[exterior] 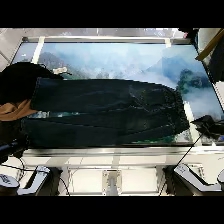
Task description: Fold the clothes and pants, and hang the long-sleeved shirts on hangers.
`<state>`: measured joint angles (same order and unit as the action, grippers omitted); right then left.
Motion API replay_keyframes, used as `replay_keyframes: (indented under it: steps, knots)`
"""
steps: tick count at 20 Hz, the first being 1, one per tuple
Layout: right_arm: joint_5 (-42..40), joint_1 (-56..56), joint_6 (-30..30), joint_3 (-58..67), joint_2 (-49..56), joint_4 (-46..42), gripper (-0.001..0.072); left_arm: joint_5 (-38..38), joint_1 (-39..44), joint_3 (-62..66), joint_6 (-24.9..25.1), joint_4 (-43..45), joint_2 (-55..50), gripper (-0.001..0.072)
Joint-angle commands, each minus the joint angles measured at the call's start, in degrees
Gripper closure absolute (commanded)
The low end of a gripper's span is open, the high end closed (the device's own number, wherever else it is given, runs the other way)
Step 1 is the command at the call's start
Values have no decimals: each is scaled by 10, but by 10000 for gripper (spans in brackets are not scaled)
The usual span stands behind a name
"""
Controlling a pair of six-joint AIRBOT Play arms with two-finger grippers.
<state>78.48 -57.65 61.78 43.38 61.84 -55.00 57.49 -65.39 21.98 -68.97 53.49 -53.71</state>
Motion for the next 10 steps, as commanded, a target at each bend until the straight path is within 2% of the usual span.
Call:
replay_keyframes:
  steps: [1,4,10]
  knots:
    - [-86,4,-2,-74,10,28,165,5,0,0,9,0,0,693]
    - [-128,4,0,-97,30,22,165,6,0,0,9,0,0,693]
    - [-152,10,0,-97,78,44,165,6,0,0,9,0,0,693]
